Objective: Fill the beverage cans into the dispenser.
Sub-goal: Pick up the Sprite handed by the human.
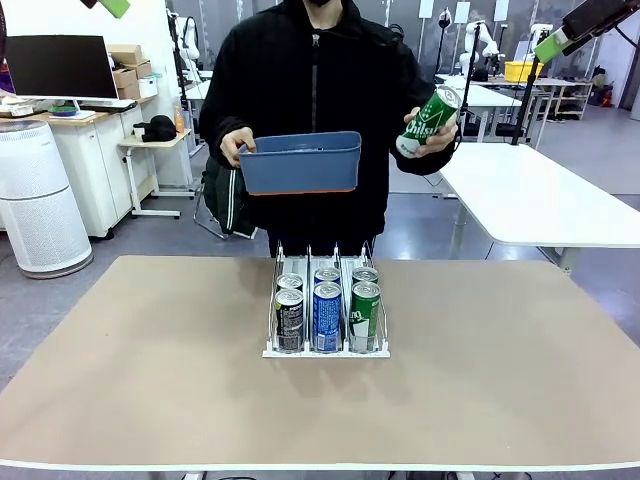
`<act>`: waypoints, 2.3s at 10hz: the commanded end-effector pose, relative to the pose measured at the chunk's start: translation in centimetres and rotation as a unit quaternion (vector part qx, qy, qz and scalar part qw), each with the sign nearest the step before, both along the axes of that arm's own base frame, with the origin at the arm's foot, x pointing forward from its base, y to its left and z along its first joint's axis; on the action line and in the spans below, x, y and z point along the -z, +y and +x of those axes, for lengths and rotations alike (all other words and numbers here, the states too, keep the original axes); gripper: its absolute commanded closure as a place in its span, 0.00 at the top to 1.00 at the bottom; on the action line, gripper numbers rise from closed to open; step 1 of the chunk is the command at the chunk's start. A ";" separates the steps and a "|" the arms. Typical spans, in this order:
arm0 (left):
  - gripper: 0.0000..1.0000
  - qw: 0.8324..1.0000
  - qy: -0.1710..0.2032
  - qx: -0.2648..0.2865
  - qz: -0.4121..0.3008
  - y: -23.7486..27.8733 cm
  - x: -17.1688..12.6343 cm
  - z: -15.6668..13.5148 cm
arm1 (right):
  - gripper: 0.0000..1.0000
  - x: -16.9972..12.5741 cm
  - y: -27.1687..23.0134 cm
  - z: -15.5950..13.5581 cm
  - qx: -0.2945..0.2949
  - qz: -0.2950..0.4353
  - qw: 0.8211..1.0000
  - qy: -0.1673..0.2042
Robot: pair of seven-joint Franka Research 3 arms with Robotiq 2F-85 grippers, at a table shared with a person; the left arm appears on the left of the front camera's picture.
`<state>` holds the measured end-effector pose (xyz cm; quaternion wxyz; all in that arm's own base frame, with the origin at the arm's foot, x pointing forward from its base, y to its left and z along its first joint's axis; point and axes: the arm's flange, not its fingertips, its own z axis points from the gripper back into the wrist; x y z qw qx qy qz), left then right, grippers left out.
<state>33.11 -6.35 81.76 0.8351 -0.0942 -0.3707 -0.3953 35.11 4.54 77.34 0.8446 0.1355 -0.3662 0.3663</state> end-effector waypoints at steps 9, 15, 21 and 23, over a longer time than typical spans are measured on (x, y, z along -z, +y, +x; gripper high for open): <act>1.00 1.000 0.001 -0.002 -0.001 0.0 0.0 0.1 | 1.00 -0.1 0.1 0.0 0.003 0.004 1.000 0.001; 1.00 1.000 0.001 -0.002 -0.001 0.0 0.0 0.1 | 1.00 -0.1 0.1 0.0 0.003 0.004 1.000 0.001; 1.00 1.000 0.001 -0.002 -0.001 0.0 0.0 0.1 | 1.00 0.3 2.5 7.2 -0.042 -0.020 0.997 0.059; 1.00 1.000 0.001 -0.002 -0.001 0.0 0.0 0.1 | 1.00 1.5 4.2 8.6 -0.058 -0.029 0.995 0.080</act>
